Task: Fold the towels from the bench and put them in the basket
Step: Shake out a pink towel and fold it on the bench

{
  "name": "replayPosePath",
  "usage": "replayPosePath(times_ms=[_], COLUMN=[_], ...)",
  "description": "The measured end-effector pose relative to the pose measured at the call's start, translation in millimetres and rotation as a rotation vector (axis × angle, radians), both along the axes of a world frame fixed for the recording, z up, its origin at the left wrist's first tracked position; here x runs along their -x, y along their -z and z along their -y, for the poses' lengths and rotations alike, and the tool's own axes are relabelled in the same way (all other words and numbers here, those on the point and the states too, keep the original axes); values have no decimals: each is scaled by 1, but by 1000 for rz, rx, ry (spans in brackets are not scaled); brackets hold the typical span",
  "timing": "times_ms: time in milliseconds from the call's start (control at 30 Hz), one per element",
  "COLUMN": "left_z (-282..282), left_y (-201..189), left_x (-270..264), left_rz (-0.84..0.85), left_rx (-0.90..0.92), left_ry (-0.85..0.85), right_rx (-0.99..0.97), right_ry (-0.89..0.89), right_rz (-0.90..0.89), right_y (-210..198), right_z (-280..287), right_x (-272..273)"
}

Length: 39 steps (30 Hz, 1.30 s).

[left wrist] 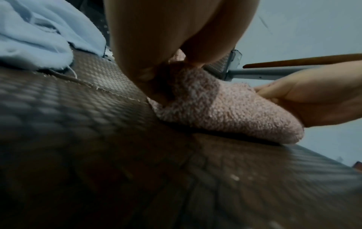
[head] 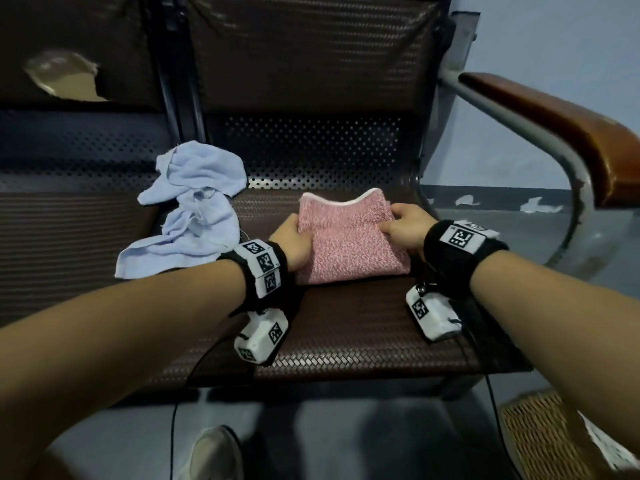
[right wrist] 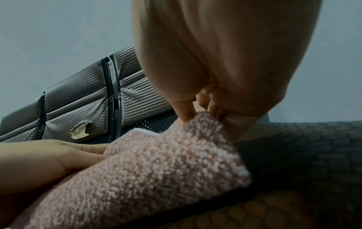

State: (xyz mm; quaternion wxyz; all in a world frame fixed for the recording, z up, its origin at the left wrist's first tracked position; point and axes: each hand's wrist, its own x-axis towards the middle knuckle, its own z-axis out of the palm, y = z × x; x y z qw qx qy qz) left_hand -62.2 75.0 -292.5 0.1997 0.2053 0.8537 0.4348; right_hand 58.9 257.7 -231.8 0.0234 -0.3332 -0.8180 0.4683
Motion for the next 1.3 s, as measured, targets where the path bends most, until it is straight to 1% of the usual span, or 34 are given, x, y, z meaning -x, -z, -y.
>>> replayPosePath(times_ms=[67, 133, 200, 233, 267, 300, 333, 367, 400, 433, 467, 500, 533, 567, 633, 700, 767, 833, 933, 967, 1000, 1133, 1200, 1300], left_z=[-1, 0, 3, 5, 7, 10, 12, 15, 17, 20, 22, 26, 31, 32, 33, 39, 42, 48, 52, 52, 53, 49, 47, 43], left_y=[1, 1, -1, -2, -5, -9, -13, -19, -24, -28, -28, -27, -24, -19, -16, -22, -29, -32, -33, -32, -30, -20, -15, -11], left_x=[2, 7, 12, 12, 12, 11, 9, 6, 2, -1, -2, -7, -15, -15, -16, -17, -13, -10, -6, -5, -4, -9, -11, -14], left_rz=[15, 53, 138, 144, 75, -55, -196, -295, -308, -255, -199, -175, -194, -241, -343, -403, -410, -316, -82, -15, 31, 123, 115, -30], left_rx=[-14, 76, 157, 192, 230, 250, 235, 178, 116, 88, 128, 223, 325, 398, 455, 462, 413, 270, 42, -6, -29, -81, -20, 186], left_ry=[-35, -55, -83, -91, -100, -91, -50, 21, 120, 231, 337, 430, 488, 517, 491, 440, 403, 346, 259, 239, 220, 81, 51, 26], right_rx=[-58, -129, -173, -259, -391, -537, -635, -660, -646, -620, -613, -626, -661, -685, -679, -657, -614, -540, -295, -247, -240, -322, -336, -426], right_ry=[15, 27, 5, -24, -70, -145, -238, -346, -456, -539, -598, -634, -659, -664, -599, -549, -492, -425, -362, -376, -384, -275, -242, -223], right_rz=[55, 152, 224, 239, 225, 174, 98, 57, 75, 152, 257, 352, 415, 431, 348, 284, 198, 91, -50, -58, -51, 19, 94, 205], right_y=[3, 4, -1, -3, -8, -13, -16, -18, -18, -17, -15, -13, -13, -11, -13, -16, -18, -20, -21, -20, -19, -12, -8, -3], right_z=[-2, -3, -1, -1, 0, 3, 8, 13, 17, 20, 23, 24, 27, 25, 19, 17, 9, 3, -3, -4, -5, -9, -6, 0], right_x=[1, 1, 1, 1, 0, -2, -5, -8, -13, -17, -20, -24, -31, -30, -25, -27, -29, -38, -49, -52, -53, -52, -49, -44])
